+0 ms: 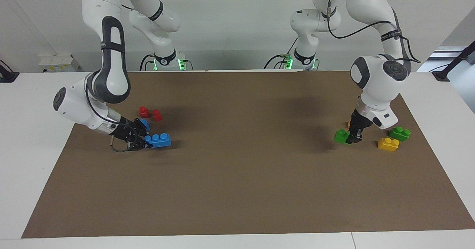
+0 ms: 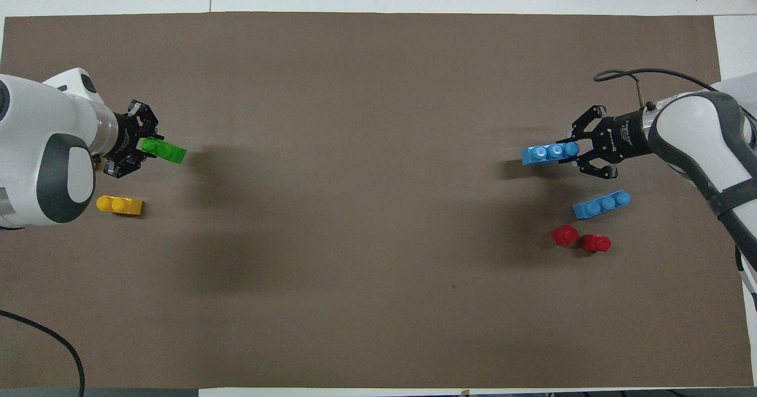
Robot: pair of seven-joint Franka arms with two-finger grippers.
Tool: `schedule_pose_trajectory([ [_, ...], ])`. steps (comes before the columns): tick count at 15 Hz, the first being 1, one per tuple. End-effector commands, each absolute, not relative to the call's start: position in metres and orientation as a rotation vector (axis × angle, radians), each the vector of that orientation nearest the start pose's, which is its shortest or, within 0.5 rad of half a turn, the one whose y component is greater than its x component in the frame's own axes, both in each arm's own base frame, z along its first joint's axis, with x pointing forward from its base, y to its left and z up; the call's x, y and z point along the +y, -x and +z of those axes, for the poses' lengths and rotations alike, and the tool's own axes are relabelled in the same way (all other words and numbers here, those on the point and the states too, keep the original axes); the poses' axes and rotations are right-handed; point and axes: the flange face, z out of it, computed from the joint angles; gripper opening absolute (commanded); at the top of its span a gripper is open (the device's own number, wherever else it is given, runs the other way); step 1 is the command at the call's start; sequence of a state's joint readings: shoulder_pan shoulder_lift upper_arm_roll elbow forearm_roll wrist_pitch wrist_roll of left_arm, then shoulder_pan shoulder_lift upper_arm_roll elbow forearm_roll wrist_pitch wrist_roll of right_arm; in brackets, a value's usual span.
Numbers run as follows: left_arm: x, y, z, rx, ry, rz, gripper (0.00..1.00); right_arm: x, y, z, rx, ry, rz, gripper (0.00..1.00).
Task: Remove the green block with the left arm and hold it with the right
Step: 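Carry the green brick with the left gripper while the right gripper carries blue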
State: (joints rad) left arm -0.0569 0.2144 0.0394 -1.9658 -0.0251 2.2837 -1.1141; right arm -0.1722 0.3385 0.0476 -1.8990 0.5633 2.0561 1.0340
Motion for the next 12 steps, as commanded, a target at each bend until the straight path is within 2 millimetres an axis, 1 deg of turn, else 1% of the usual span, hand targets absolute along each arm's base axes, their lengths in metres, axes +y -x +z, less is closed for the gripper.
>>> schedule_pose_trajectory([
  [1,0.002,-0.624,0.353,-1.655,2.751,-0.125,0.00,-0.062,-0.597,0.301,1.843,2.037,0.484,0.00],
  [2,0.004,-0.629,0.344,-1.645,2.757,-0.133,0.00,-0.068,-0.596,0.299,1.847,2.032,0.475,0.00],
  [4,0.016,-0.632,0.330,-1.666,2.743,-0.143,0.00,-0.070,-0.594,0.294,1.817,2.057,0.472,0.00],
  [5,0.017,-0.632,0.326,-1.661,2.742,-0.138,0.00,-0.069,-0.591,0.290,1.801,2.073,0.473,0.00],
  [8,0.018,-0.634,0.311,-1.636,2.745,-0.122,0.00,-0.070,-0.589,0.289,1.794,2.078,0.467,0.00],
  [9,0.018,-0.635,0.308,-1.634,2.745,-0.125,0.00,-0.070,-0.589,0.290,1.793,2.079,0.464,0.03],
  [10,0.018,-0.635,0.303,-1.634,2.743,-0.121,0.00,-0.068,-0.589,0.289,1.791,2.082,0.464,0.28],
  [11,0.018,-0.635,0.302,-1.632,2.745,-0.122,0.00,-0.066,-0.590,0.289,1.788,2.085,0.463,0.59],
  [12,0.018,-0.635,0.302,-1.629,2.743,-0.118,0.00,-0.066,-0.590,0.290,1.789,2.083,0.461,0.80],
])
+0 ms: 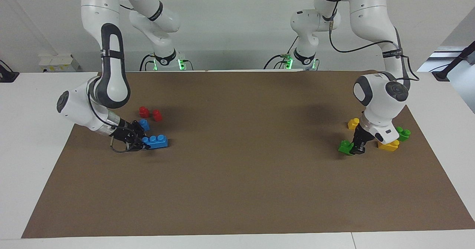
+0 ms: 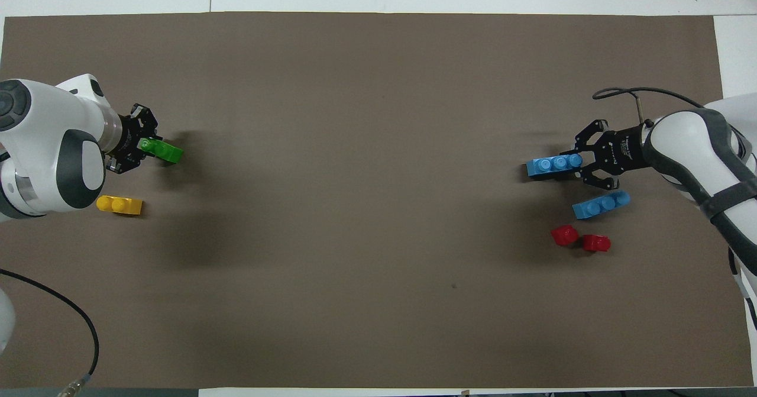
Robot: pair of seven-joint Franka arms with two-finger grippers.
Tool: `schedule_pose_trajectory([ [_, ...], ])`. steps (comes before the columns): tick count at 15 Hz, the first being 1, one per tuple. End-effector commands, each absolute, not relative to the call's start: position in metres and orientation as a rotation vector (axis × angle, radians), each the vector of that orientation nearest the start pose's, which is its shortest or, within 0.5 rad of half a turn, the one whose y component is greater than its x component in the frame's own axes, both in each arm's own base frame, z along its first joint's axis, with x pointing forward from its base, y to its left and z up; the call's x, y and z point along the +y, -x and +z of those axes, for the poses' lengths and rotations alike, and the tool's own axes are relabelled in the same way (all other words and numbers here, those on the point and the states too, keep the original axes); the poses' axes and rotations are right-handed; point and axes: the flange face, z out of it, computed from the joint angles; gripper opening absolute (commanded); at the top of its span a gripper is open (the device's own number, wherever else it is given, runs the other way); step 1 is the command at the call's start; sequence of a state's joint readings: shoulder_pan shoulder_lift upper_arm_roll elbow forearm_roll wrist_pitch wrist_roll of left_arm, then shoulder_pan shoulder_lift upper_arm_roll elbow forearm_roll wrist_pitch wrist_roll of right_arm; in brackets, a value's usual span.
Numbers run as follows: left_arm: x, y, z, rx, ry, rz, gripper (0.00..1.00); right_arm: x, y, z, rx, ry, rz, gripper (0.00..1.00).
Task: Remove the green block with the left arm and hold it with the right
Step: 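Carry the green brick with the left gripper while the right gripper carries blue, then lower and release the green brick while the right gripper releases the blue brick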
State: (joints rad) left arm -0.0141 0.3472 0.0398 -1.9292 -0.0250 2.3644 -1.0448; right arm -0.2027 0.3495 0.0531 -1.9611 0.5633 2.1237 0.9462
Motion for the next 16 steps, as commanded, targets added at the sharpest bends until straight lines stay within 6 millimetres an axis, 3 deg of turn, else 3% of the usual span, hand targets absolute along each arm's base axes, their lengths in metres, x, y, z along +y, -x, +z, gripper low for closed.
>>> schedule_pose_trajectory([
  [1,0.019,-0.635,0.303,-1.631,2.743,-0.120,0.00,-0.066,-0.591,0.291,1.786,2.085,0.459,0.94],
  [4,0.032,-0.637,0.304,-1.638,2.743,-0.144,0.00,-0.065,-0.594,0.308,1.774,2.084,0.448,0.98],
  [7,0.031,-0.637,0.303,-1.592,2.771,-0.152,0.00,-0.062,-0.597,0.350,1.738,2.087,0.452,0.99],
  [8,0.027,-0.638,0.303,-1.575,2.782,-0.156,0.97,-0.061,-0.597,0.369,1.717,2.097,0.441,0.99],
  [12,0.027,-0.638,0.315,-1.536,2.806,-0.171,1.00,-0.053,-0.596,0.452,1.582,2.332,0.333,1.00],
  [14,0.022,-0.640,0.341,-1.457,2.857,-0.210,1.00,-0.047,-0.593,0.492,1.407,2.475,0.279,1.00],
  [16,0.018,-0.641,0.370,-1.326,2.916,-0.201,1.00,-0.024,-0.583,0.529,1.109,2.733,0.176,1.00],
])
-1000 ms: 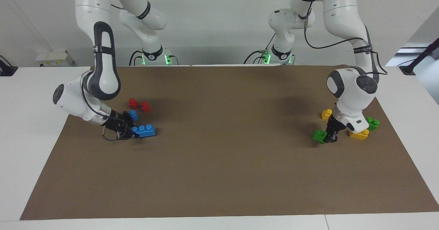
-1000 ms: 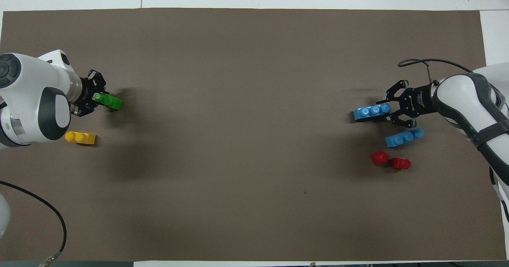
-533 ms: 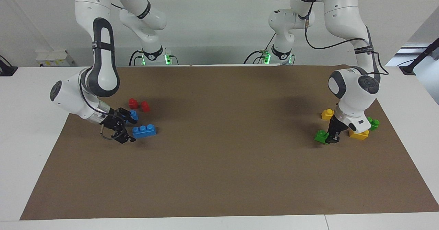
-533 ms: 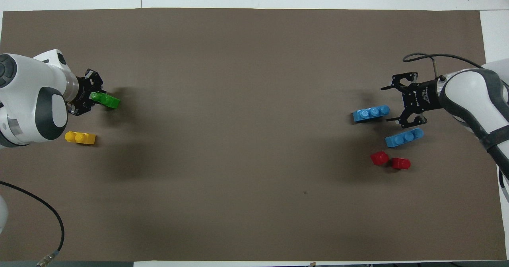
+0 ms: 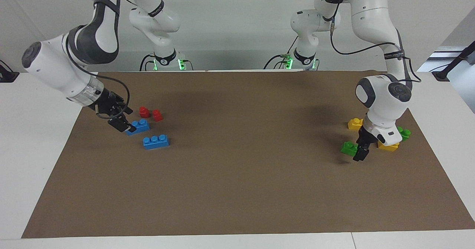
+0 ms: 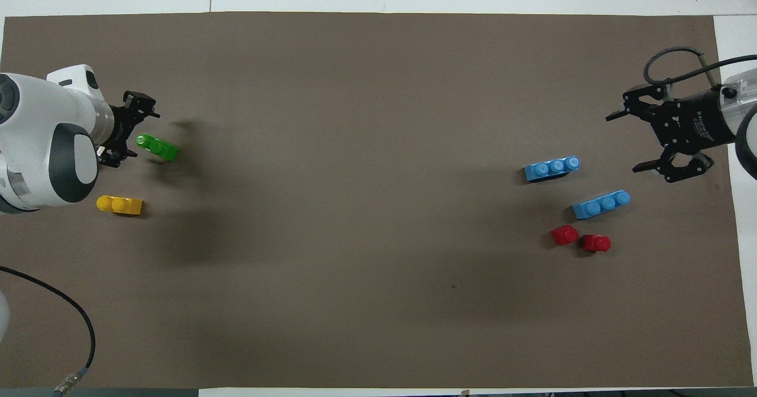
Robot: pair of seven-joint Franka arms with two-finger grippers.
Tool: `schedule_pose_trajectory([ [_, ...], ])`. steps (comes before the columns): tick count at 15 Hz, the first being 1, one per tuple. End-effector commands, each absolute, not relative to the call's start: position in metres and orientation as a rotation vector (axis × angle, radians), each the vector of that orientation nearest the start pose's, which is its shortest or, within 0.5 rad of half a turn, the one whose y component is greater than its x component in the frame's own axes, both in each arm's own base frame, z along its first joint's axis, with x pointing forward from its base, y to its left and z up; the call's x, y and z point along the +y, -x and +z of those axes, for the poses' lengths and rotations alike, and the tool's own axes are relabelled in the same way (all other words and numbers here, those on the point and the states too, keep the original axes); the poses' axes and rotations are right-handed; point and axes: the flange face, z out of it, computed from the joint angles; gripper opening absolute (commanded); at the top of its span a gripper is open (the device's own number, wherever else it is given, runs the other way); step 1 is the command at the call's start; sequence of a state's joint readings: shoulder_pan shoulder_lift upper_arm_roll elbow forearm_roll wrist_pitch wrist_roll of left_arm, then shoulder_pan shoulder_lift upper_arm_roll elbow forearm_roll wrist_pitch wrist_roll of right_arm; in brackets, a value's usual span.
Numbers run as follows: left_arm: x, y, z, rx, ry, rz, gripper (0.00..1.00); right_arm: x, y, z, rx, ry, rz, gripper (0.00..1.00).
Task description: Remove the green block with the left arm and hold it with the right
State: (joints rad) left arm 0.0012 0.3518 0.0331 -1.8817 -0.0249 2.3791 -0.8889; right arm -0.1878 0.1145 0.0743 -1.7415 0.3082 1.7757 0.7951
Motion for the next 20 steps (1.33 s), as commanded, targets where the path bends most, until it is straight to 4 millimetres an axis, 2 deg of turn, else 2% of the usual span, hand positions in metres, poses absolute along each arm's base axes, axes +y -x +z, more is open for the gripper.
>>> schedule_pose_trajectory([
  [1,0.016,-0.641,0.388,-1.246,2.950,-0.207,1.00,-0.020,-0.575,0.547,0.986,2.818,0.133,1.00],
  [3,0.008,-0.640,0.419,-1.099,3.006,-0.216,1.00,-0.002,-0.556,0.576,0.777,2.915,0.095,1.00],
  [6,0.005,-0.636,0.462,-0.862,3.048,-0.218,1.00,0.023,-0.528,0.605,0.458,3.036,0.102,1.00],
  [7,0.004,-0.632,0.474,-0.782,3.065,-0.214,1.00,0.029,-0.524,0.606,0.364,3.070,0.089,1.00],
  [9,-0.009,-0.625,0.497,-0.597,3.101,-0.218,1.00,0.032,-0.529,0.607,0.257,3.113,0.034,1.00],
  [12,-0.012,-0.613,0.536,-0.397,3.122,-0.157,1.00,0.024,-0.536,0.610,0.177,3.120,0.005,1.00],
  [15,-0.011,-0.587,0.579,-0.198,3.138,-0.111,1.00,0.014,-0.541,0.606,0.097,3.142,0.003,1.00],
  [17,-0.011,-0.570,0.595,-0.121,3.138,-0.041,1.00,0.011,-0.543,0.608,0.062,3.159,-0.001,1.00],
  [20,-0.015,-0.556,0.612,-0.051,3.141,0.048,1.00,0.010,-0.542,0.607,0.057,3.161,0.014,1.00],
])
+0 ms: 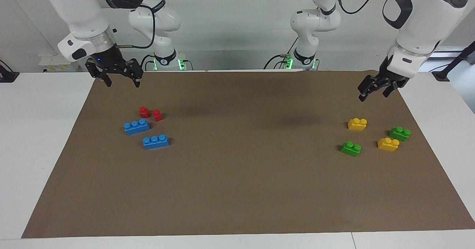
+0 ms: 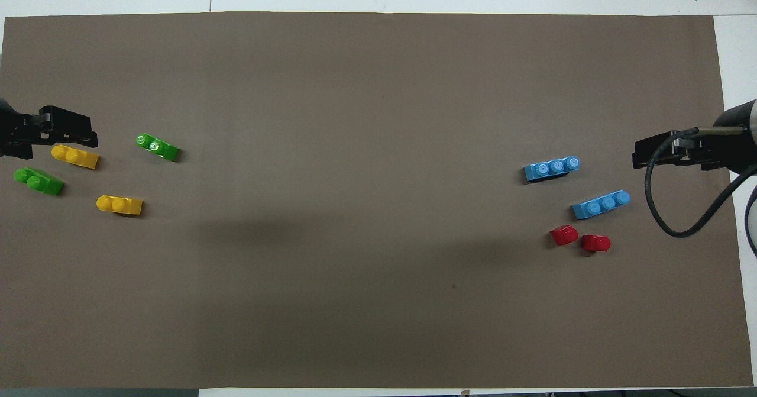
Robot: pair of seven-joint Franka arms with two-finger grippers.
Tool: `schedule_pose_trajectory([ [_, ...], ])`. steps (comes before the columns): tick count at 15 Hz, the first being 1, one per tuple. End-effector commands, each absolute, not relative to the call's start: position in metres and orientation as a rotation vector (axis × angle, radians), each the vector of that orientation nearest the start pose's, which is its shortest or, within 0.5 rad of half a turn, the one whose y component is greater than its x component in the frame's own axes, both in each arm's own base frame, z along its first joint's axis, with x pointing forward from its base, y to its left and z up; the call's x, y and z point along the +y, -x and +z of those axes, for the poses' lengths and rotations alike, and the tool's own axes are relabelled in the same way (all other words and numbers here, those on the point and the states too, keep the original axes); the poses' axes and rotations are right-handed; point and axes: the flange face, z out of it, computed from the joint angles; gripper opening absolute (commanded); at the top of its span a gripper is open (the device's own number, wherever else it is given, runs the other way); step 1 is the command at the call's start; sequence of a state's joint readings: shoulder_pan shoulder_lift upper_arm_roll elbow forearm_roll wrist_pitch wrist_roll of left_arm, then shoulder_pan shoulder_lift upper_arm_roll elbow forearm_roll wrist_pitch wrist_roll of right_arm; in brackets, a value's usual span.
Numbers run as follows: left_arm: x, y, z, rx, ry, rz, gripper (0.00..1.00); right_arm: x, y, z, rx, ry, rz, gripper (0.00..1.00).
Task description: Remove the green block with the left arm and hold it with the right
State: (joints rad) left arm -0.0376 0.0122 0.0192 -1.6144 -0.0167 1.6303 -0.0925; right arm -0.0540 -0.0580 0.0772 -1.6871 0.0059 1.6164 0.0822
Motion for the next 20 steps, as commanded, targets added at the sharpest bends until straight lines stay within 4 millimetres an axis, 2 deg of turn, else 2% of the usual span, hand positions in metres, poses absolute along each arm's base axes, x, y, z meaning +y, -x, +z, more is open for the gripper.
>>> schedule_pose_trajectory([
  [1,-0.018,-0.553,0.614,-0.036,3.141,0.060,1.00,0.010,-0.541,0.608,0.057,3.161,0.016,1.00],
  [6,-0.026,-0.543,0.621,-0.012,3.142,0.092,1.00,0.011,-0.537,0.605,0.053,3.160,0.074,1.00],
  [20,-0.030,-0.542,0.622,0.002,3.138,0.096,1.00,0.009,-0.532,0.604,0.073,3.158,0.108,1.00],
])
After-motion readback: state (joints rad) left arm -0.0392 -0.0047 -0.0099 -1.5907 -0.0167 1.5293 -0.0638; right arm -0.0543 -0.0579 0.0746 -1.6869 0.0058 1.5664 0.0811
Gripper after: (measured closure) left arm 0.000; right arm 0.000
